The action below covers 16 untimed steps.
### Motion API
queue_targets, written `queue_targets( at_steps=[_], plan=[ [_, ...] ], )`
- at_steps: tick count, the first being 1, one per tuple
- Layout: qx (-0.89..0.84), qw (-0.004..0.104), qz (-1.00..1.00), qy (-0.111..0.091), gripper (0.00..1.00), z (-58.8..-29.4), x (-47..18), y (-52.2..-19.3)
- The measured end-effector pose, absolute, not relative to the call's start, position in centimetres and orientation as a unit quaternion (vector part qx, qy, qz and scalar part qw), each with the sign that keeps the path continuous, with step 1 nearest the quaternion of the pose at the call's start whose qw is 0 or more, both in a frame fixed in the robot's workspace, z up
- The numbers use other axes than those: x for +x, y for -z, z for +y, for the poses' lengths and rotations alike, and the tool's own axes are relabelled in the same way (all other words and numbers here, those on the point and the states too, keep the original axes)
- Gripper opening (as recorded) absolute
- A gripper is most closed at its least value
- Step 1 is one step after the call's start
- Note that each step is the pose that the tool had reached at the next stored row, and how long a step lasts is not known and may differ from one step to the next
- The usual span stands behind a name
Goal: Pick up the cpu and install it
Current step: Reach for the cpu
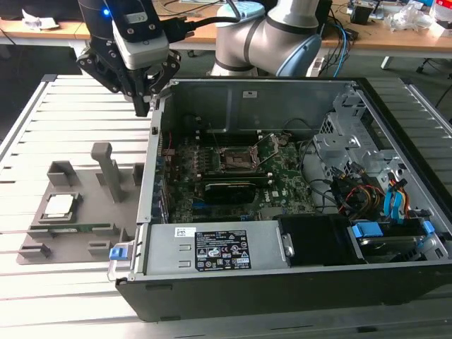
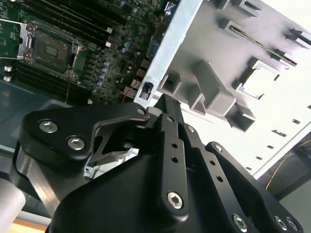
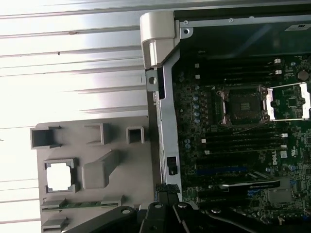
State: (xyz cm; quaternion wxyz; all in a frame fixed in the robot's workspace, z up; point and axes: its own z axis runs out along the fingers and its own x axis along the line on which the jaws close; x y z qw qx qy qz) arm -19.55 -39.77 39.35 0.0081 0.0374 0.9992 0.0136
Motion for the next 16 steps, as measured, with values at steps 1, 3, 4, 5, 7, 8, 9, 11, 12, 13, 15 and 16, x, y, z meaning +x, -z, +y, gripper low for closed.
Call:
queue_targets(
  at_steps=[1,3,4,5,7,8,9,11,12,13,15,16],
  plan=[
    [0.037,0.008,0.999,-0.014,0.11,-39.8,-19.8,-39.3],
    [0.037,0.008,0.999,-0.014,0.11,-39.8,-20.1,-39.3],
    [0.037,0.008,0.999,-0.014,0.11,-39.8,-20.2,-39.3],
    [0.037,0.008,0.999,-0.014,0.11,-39.8,-20.3,-39.3],
    [0.037,0.008,0.999,-0.014,0.11,-39.8,-20.8,-39.3],
    [0.037,0.008,0.999,-0.014,0.11,-39.8,-21.0,-39.3],
    [0.037,0.008,0.999,-0.014,0.11,-39.8,-21.2,-39.3],
    [0.037,0.008,0.999,-0.014,0.11,-39.8,-21.6,-39.3],
    [0.037,0.008,0.999,-0.014,0.11,-39.8,-21.7,-39.3],
    [0.037,0.008,0.999,-0.014,0.11,-39.8,-21.8,-39.3],
    [0.037,0.008,0.999,-0.014,0.11,-39.8,-22.0,-39.3],
    [0.037,0.008,0.999,-0.014,0.11,-39.8,-22.2,-39.3]
  ],
)
